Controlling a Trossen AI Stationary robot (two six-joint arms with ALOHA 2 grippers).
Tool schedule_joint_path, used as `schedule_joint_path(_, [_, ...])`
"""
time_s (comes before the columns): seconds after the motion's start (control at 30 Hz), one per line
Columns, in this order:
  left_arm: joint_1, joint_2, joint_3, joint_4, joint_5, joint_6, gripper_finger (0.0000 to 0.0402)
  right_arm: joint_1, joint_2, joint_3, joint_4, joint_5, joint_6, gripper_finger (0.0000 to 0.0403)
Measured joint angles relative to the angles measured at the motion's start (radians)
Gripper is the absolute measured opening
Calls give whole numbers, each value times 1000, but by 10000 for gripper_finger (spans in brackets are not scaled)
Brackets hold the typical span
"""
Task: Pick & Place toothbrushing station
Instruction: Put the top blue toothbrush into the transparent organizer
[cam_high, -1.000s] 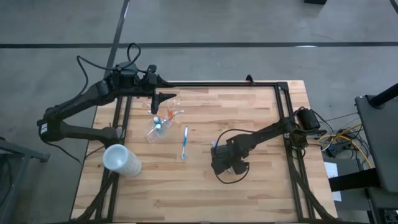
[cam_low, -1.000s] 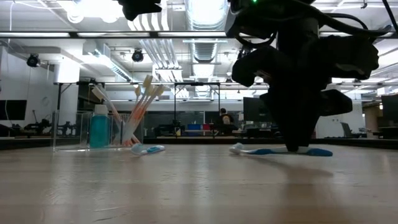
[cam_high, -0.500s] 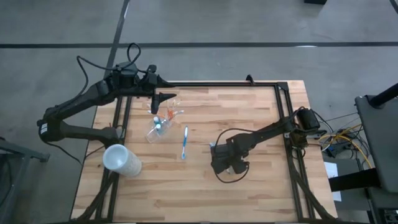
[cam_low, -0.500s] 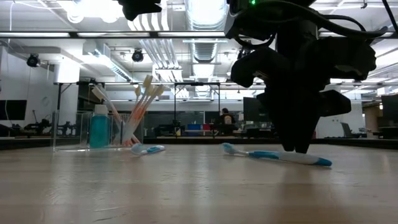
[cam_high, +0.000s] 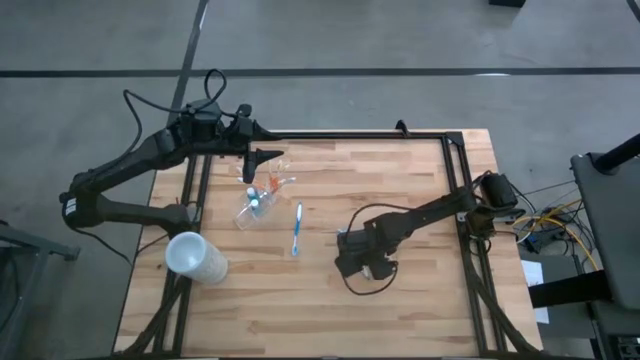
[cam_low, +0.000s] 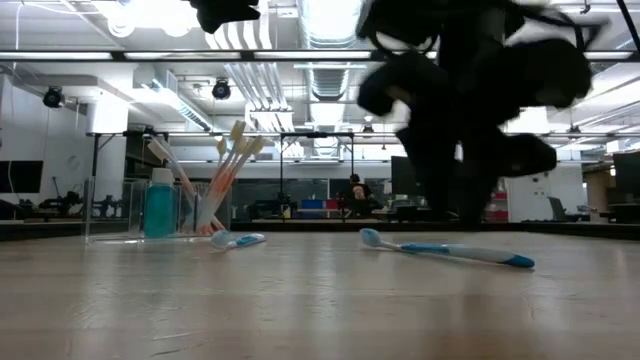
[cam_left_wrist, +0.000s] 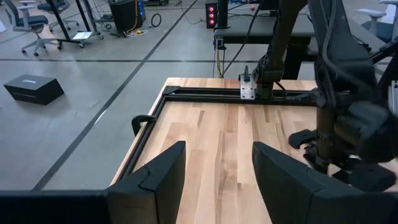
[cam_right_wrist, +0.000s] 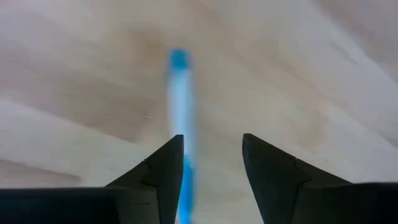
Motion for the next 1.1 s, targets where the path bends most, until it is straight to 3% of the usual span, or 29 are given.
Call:
schedule_joint_path(0.13, [0,0,0,0,0,0,191,0,-44,37,77,1,325,163])
schedule_joint_path(0.3, [0,0,0,0,0,0,191,-1,-111,80,203,14,996,159])
schedule_joint_path(0.37, [0,0,0,0,0,0,191,-1,-138,103,227,76,1264,156])
schedule_joint_path(0.5, [-1,0,0,-1,0,0,191,-13,-170,121,188,225,1702,151])
schedule_joint_path(0.63, [-1,0,0,-2,0,0,191,-19,-186,126,49,255,2116,146])
schedule_joint_path(0.77, [-1,0,0,-7,0,0,191,-10,-175,119,-75,253,2371,147])
schedule_joint_path(1.1, [-1,0,0,-7,0,0,191,0,-122,60,-114,219,2662,151])
